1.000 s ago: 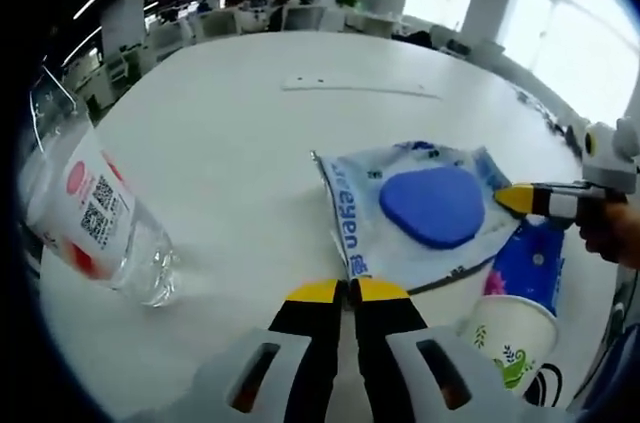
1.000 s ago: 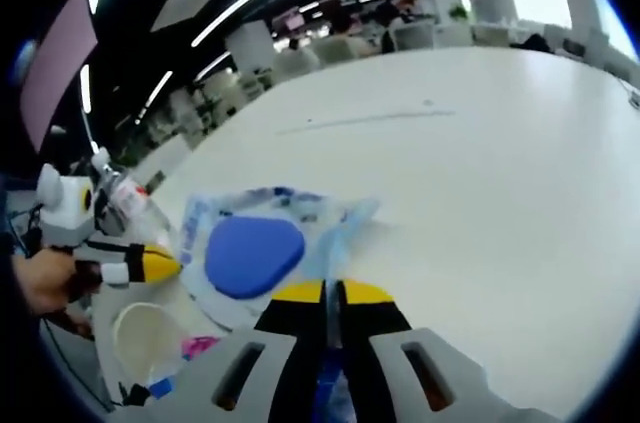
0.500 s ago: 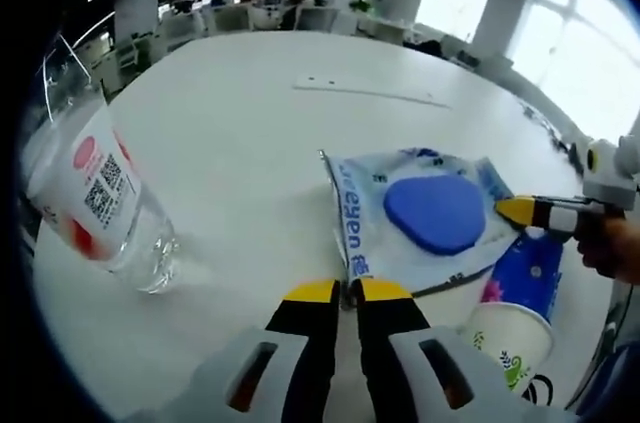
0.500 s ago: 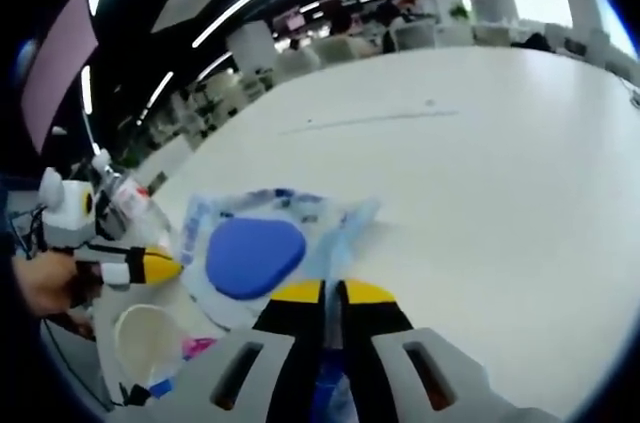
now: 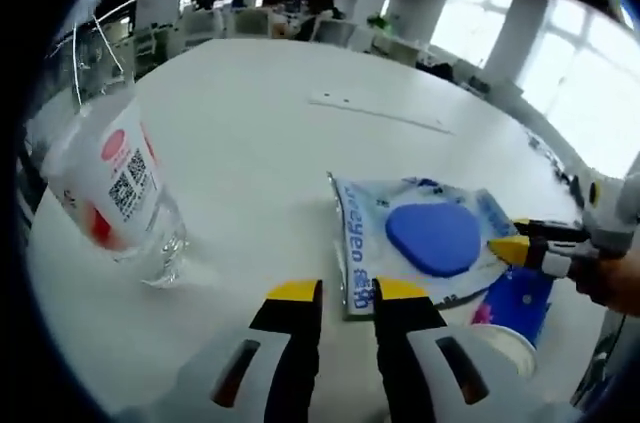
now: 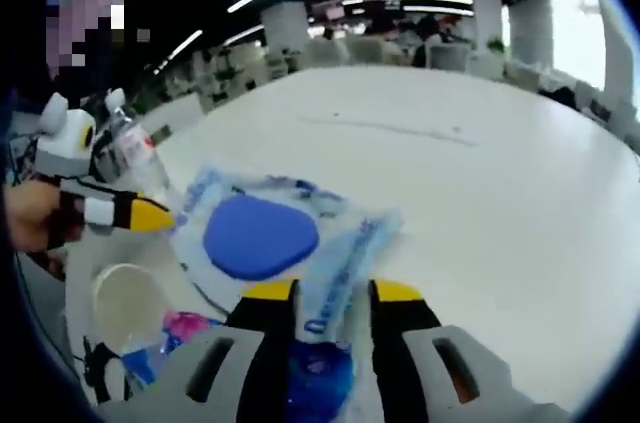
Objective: Arrange the tabletop items into an orderly group along one side of the table until the central work area is clear of visible clutter.
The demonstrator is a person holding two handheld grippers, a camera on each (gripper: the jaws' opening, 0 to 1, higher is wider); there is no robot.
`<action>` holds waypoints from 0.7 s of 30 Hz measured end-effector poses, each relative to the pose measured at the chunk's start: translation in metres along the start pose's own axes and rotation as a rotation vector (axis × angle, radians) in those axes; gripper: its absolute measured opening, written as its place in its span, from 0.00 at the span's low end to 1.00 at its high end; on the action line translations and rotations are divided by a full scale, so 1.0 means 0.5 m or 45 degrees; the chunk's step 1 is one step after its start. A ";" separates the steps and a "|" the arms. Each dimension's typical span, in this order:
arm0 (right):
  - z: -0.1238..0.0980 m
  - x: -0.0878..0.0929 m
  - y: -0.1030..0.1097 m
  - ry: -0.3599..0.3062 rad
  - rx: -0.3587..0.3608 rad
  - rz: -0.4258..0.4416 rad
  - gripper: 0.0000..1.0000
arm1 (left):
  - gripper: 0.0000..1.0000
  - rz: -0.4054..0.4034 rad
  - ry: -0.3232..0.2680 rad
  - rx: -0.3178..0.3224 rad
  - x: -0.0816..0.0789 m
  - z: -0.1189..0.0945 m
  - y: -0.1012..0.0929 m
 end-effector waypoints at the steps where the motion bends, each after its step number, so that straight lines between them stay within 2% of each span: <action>1: -0.003 -0.001 0.000 -0.004 0.002 -0.002 0.37 | 0.28 0.011 -0.013 -0.003 -0.001 -0.005 -0.003; 4: -0.015 -0.009 0.000 -0.033 -0.005 0.005 0.41 | 0.36 0.027 -0.029 0.005 0.000 -0.010 -0.003; 8: -0.024 -0.017 -0.005 -0.072 0.010 0.005 0.53 | 0.51 0.027 -0.027 0.036 0.009 -0.017 -0.012; 10: -0.030 -0.021 -0.004 -0.101 0.011 0.025 0.64 | 0.56 0.030 -0.041 0.047 0.007 -0.024 -0.016; 13: -0.039 -0.023 -0.007 -0.133 0.001 0.046 0.79 | 0.67 0.020 -0.047 0.106 0.004 -0.031 -0.024; 17: -0.052 -0.026 -0.010 -0.159 0.001 0.044 0.83 | 0.79 0.074 -0.083 0.148 -0.004 -0.046 -0.034; 19: -0.057 -0.029 -0.007 -0.175 -0.013 0.052 0.87 | 0.87 0.078 -0.090 0.168 -0.003 -0.050 -0.036; 21: -0.064 -0.038 -0.002 -0.225 -0.044 0.069 0.93 | 0.94 0.059 -0.130 0.200 -0.002 -0.057 -0.042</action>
Point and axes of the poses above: the point that each gripper's makers call its tool centre point, and the gripper's own axes: z roughly forward along the fingers, y roughly to its left, x roughly out of its underside, the point moved 8 cm from there along -z, roughly backward along the fingers, and after that the axes turned 6 degrees about -x, right-handed, at the moved point
